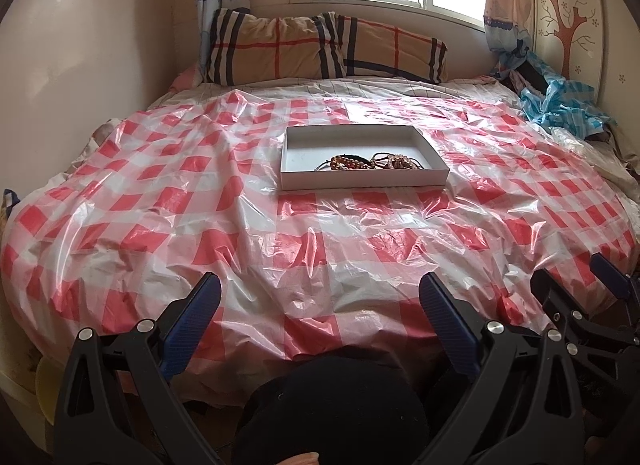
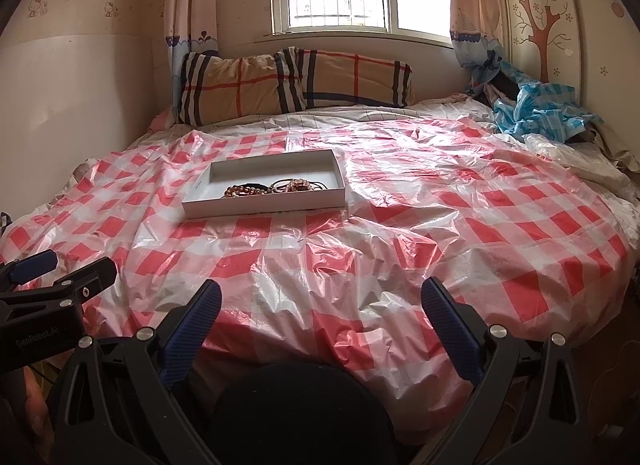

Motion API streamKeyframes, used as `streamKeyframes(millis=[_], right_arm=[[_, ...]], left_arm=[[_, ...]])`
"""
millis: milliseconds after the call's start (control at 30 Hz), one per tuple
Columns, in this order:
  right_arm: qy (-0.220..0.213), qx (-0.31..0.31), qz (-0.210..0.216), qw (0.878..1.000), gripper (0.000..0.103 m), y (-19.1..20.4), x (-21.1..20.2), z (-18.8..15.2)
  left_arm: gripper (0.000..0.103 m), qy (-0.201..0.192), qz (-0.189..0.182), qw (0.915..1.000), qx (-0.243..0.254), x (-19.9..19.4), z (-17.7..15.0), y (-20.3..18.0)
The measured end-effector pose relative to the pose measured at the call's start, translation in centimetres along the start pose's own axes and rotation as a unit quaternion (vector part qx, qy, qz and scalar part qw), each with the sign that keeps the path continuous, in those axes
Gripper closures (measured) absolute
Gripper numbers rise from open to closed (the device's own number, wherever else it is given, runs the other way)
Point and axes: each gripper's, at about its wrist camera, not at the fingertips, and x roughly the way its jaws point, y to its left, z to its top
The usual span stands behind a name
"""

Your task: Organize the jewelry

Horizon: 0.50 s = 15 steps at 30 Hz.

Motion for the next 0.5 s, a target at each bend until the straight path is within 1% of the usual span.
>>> streamKeyframes(millis=[67,200,500], right_arm=[[0.000,0.000,0.000,1.000,0.007,-0.06,-0.05,-0.06],[0.000,0.000,-0.001,1.000,0.007,-0.10,-0.05,-0.10],[0.000,0.001,0.000,1.000,0.007,-0.11,-0.11,-0.20]], left_arm=[[0.008,0.007,-0.003,1.0000,-0.006,-0.01,0.10,0.29],[0.008,0.004,-0.011,0.9997,-0.020,-0.23,0.04,1.05],[0.008,0.002,0.007,1.0000,0.002,-0.47,0.08,0.56]])
